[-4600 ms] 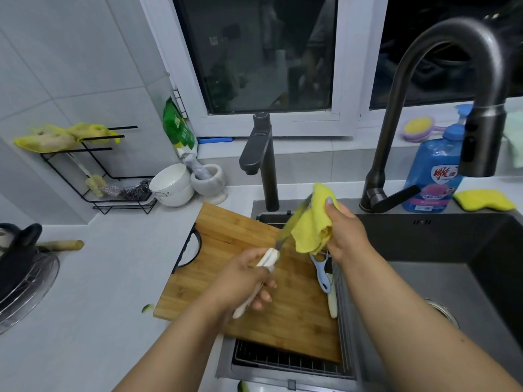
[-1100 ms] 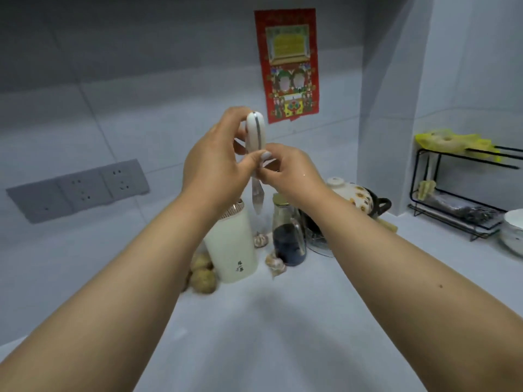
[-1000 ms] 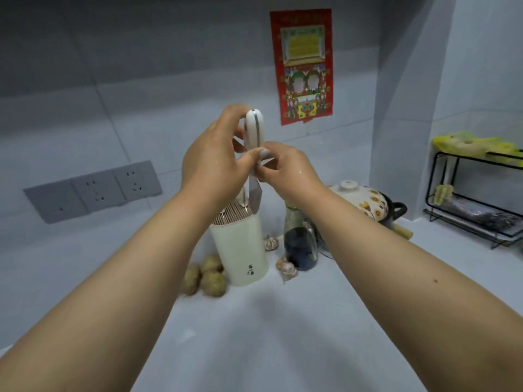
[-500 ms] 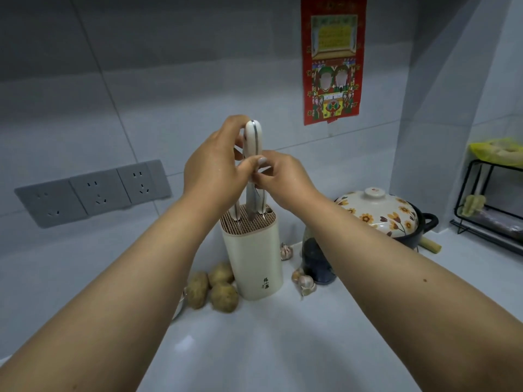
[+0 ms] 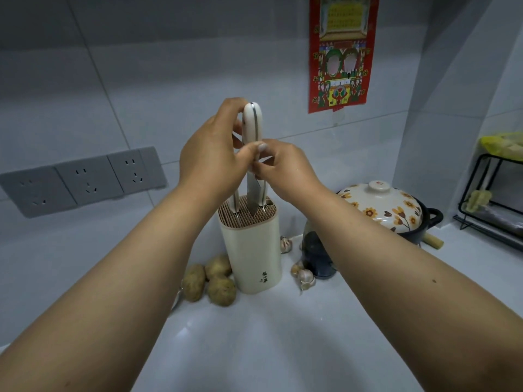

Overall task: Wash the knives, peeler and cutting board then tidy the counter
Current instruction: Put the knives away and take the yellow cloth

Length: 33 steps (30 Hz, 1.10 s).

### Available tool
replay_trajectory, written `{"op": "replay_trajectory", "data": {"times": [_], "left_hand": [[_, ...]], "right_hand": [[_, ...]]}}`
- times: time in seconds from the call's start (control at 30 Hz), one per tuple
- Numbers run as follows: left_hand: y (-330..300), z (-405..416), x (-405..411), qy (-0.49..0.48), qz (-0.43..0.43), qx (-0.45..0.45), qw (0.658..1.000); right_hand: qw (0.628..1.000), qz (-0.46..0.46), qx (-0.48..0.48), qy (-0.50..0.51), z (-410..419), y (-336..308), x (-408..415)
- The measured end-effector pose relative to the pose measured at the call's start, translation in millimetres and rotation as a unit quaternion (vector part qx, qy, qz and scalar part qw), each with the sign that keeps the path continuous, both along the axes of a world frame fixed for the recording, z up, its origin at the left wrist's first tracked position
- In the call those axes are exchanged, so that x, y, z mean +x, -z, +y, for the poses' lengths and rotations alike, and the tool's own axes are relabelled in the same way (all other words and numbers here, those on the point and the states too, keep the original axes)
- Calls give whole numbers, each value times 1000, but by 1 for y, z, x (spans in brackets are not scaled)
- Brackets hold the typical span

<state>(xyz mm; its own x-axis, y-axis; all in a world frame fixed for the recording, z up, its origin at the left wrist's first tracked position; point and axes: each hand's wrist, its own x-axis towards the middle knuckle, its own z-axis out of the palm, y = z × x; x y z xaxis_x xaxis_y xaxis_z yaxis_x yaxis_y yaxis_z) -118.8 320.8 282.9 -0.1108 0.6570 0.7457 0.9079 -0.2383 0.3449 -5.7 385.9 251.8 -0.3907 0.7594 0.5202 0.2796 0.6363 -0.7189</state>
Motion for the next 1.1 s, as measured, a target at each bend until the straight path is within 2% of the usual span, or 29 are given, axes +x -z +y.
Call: {"op": "replay_trajectory", "data": {"times": [0.17,0.33,0.67,1.1], "left_hand": [[16,10,-5,-16,0,-27,1000],[49,30,-17,-31,17,-64,997],[105,63,-29,-114,69,-48,990],[113,59,-24,-120,56,-41,990]], "right_hand": [[1000,-7,-27,-9,9,15,-3],[996,-51,-68,-9,27,41,-4],[983,-60,-170,19,50,83,-1],[984,-50,-172,15,48,84,-1]]}}
